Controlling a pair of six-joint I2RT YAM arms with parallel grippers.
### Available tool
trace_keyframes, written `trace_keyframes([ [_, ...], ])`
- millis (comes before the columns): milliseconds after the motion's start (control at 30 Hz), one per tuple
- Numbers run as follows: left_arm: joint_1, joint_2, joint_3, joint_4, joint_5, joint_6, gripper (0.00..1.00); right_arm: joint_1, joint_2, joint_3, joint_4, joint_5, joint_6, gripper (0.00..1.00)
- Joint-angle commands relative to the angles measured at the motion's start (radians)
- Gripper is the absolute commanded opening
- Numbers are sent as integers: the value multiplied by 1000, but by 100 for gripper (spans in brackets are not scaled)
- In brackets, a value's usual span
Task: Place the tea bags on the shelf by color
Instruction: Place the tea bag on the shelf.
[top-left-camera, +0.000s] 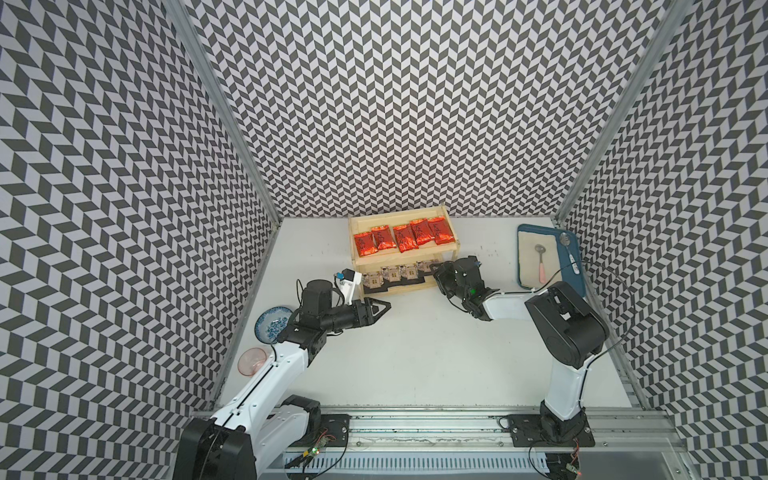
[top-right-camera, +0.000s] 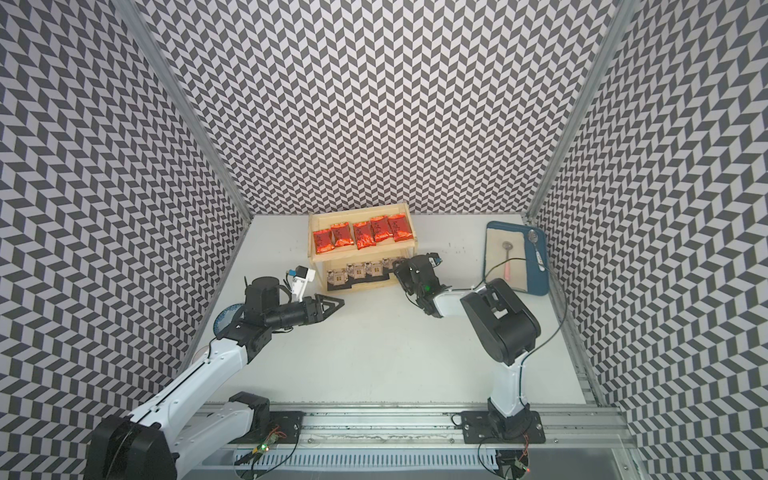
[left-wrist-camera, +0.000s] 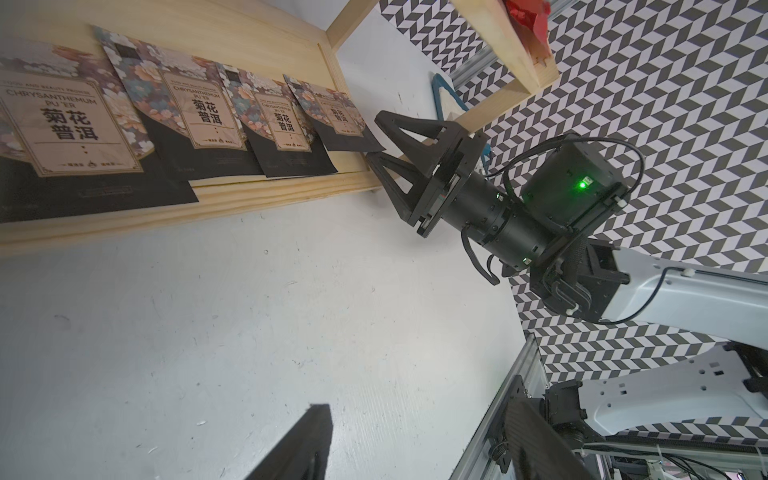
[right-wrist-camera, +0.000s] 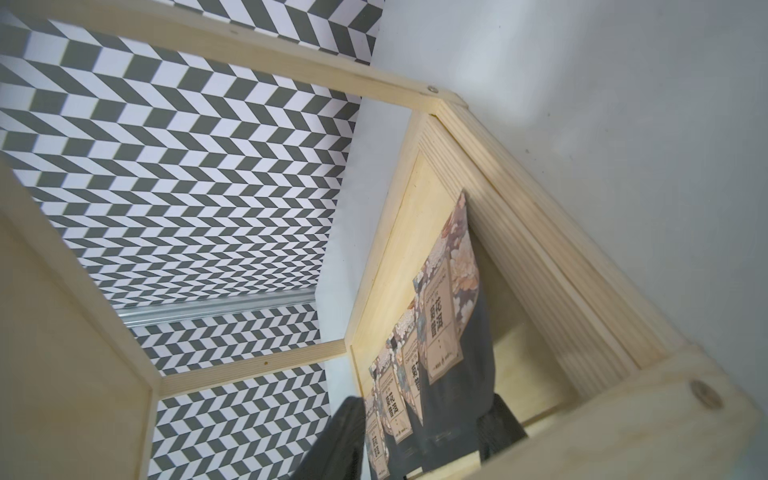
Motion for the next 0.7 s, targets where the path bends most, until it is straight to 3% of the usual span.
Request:
trace_keyframes([
  [0,4,-13,-6,16,-2,1,71,-5,-31,23,-56,44,-66,48],
  [200,10,-10,-9,21,-1,-2,71,7,-33,96,-209,98,-149,48],
  [667,27,-11,-12,26,2,-4,71,32,-42,105,-267,126,-225,49],
])
